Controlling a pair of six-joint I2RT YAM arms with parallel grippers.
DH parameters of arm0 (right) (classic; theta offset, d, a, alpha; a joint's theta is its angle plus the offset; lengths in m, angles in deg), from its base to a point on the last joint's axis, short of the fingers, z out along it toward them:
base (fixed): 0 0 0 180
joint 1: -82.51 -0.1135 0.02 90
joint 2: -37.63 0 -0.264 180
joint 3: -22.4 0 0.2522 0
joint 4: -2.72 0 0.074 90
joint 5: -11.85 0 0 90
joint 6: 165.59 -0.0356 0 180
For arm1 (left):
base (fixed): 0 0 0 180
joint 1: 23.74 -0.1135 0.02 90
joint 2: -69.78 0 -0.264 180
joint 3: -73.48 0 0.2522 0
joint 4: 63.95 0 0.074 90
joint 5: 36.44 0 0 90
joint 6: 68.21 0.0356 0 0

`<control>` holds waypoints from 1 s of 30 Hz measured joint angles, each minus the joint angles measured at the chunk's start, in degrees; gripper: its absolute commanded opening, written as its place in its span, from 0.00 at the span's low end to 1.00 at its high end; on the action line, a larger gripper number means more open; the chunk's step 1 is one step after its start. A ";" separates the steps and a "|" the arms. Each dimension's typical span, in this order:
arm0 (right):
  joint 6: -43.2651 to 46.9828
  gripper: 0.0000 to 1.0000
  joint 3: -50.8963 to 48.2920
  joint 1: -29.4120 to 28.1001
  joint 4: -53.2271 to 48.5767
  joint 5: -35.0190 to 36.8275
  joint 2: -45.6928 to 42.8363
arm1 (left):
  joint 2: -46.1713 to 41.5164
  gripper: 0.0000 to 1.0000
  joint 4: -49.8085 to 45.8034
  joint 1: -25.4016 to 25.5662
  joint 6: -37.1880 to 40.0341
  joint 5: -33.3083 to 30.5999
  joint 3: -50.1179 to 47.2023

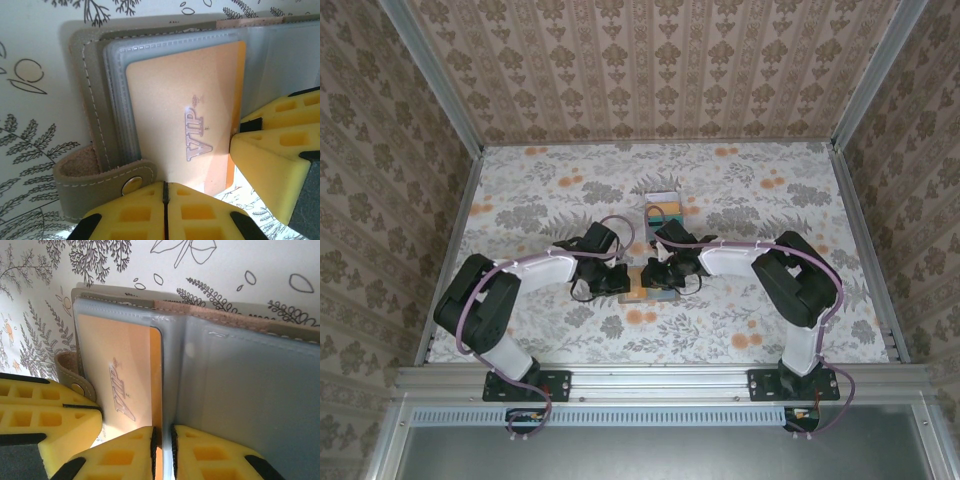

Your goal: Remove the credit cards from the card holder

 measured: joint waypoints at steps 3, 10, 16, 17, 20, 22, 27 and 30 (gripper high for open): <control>-0.15 0.06 0.02 0.11 -0.04 -0.02 0.00 | 0.00 0.08 0.00 0.00 0.00 0.00 -0.02; -0.24 0.00 0.04 0.22 -0.04 -0.42 0.00 | 0.00 0.04 0.04 0.00 -0.02 0.09 -0.07; -0.04 0.00 0.09 0.28 -0.28 -0.35 0.00 | -0.07 0.04 0.02 -0.09 -0.20 0.13 -0.07; 0.11 0.00 0.09 0.33 -0.33 -0.35 0.00 | -0.07 0.04 0.00 -0.26 -0.20 0.15 -0.07; 0.31 0.00 0.09 0.50 -0.57 -0.35 -0.20 | -0.09 0.04 0.00 -0.37 -0.20 0.22 -0.11; 0.35 0.02 0.09 0.50 -0.70 -0.35 -0.42 | -0.20 0.05 -0.04 -0.50 -0.17 0.24 -0.11; 0.48 0.17 0.09 0.59 -0.83 -0.37 -0.55 | -0.44 0.18 -0.33 -0.63 -0.09 0.13 -0.11; 0.52 0.20 0.09 0.59 -0.90 -0.39 -0.57 | -0.85 0.18 -0.52 -0.63 -0.04 -0.02 -0.11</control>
